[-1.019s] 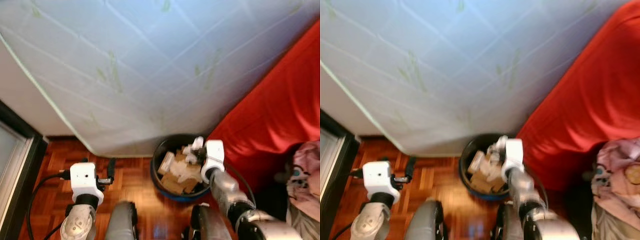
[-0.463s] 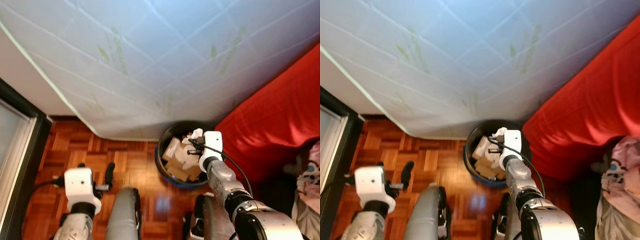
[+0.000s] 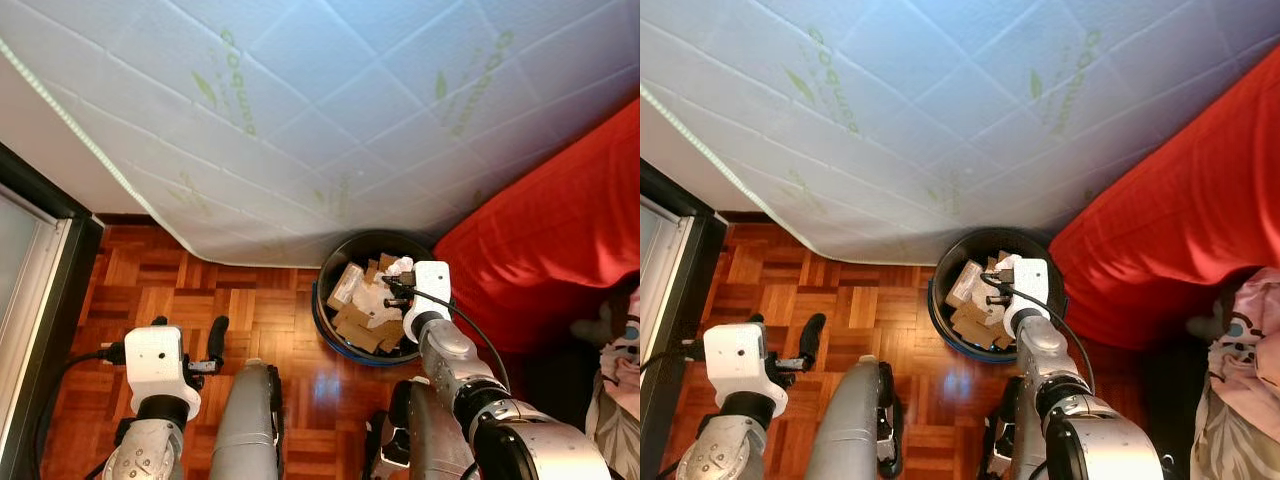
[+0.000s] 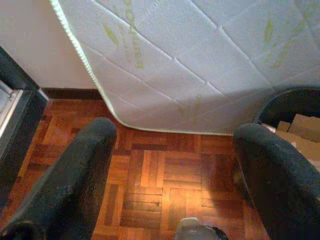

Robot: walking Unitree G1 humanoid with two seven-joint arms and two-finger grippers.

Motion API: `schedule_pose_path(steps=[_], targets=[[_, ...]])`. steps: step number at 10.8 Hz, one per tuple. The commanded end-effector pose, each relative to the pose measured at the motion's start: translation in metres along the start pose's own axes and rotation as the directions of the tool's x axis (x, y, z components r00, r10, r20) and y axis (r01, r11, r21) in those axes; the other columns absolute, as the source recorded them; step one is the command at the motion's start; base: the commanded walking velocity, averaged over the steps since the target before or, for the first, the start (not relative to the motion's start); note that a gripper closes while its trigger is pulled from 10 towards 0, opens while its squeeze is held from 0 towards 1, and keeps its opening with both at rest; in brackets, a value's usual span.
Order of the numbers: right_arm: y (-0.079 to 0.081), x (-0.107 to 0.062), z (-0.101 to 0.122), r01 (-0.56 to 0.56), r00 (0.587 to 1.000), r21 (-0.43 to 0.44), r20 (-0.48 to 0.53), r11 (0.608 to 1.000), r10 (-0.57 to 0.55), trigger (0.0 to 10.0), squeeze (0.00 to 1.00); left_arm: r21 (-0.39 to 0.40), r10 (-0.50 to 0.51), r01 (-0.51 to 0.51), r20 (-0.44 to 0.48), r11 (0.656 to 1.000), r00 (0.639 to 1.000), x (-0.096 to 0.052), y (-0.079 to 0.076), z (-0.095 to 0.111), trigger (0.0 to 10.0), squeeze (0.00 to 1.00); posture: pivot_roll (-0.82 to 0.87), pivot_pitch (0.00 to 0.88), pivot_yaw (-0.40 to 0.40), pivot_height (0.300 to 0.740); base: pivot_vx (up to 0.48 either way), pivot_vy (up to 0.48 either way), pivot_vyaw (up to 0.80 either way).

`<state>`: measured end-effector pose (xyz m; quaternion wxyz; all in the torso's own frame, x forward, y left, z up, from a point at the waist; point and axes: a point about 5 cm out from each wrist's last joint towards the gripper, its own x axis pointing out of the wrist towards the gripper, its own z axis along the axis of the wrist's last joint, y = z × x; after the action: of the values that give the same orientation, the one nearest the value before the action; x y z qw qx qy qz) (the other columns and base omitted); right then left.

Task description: Clean up the room

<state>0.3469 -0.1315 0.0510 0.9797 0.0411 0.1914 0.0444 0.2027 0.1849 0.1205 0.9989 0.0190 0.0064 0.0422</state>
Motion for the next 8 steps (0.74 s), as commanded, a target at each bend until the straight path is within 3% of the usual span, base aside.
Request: schedule_pose_path(steps=[1,7,8], targets=[[-0.001,-0.003,-0.015,0.002,0.999,0.010,-0.054,1.000,-0.002,10.0,1.00,0.002,0.014,-0.014,-0.033,1.000,0.999,-0.006,0.003,-0.005,10.0,0.00,0.26,0.439,-0.011,0.635,0.000,0.000,0.00],[0.013,-0.001,-0.011,-0.081,0.996,-0.033,-0.047,0.996,0.079,10.0,1.00,0.006,0.022,-0.021,-0.044,1.000,0.999,-0.006,0.005,-0.006,10.0,0.00,0.27,0.442,-0.011,0.635,0.000,0.000,0.00],[0.011,-0.001,-0.010,-0.079,0.996,-0.032,-0.035,0.996,0.078,10.0,0.00,0.003,0.018,-0.017,-0.048,1.000,0.999,-0.003,0.004,-0.008,10.0,0.00,0.26,0.436,-0.010,0.635,0.000,0.000,0.00]])
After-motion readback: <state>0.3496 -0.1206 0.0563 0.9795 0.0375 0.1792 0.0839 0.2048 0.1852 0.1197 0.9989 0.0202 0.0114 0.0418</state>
